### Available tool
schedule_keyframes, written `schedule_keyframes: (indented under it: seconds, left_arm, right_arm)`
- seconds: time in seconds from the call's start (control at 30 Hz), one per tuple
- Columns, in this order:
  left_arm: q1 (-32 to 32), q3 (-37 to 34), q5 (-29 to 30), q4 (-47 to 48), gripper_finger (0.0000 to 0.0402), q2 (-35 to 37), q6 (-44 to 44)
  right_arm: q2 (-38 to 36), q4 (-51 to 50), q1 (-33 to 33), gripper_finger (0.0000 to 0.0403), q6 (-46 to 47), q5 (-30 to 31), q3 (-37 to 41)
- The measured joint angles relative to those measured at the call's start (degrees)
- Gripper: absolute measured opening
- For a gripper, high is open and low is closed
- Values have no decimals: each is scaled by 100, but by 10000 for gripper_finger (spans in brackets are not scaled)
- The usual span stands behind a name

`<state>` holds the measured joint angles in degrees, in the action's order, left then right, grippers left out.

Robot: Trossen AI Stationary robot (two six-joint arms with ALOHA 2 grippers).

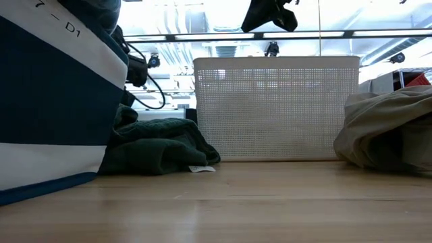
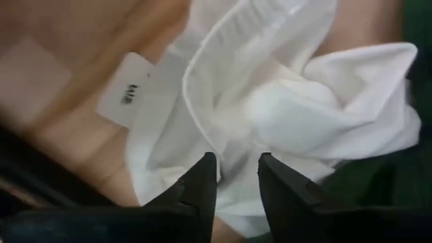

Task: Sort clothes
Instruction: Put the white shorts in the white bin

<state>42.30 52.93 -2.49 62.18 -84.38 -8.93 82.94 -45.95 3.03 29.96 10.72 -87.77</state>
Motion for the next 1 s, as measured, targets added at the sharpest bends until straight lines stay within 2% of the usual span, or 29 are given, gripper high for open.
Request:
schedule_keyframes:
  seconds: [0.13, 0.3, 0.53, 0.77, 0.9, 1.0]
  left_arm:
    - [2, -181, -15, -60, 63, 0, 74]
    - [0, -272, -14, -53, 7, 2, 272]
    - [0, -148, 1, 184, 1, 467, 536]
    - [0, 717, -91, 800, 1, 1432, 745]
    - [-38, 1463, -427, 975, 0, 1819, 535]
    - [-164, 2057, -447, 977, 0, 1985, 434]
  right_arm:
    - [0, 0, 0, 13, 0, 0, 0]
    - [0, 0, 0, 13, 0, 0, 0]
    - [0, 0, 0, 13, -2, 0, 0]
    - [0, 228, 2, 13, -189, 6, 0]
    - [0, 967, 2, 13, -668, -5, 0]
    - [35, 1700, 2, 13, -1114, -11, 0]
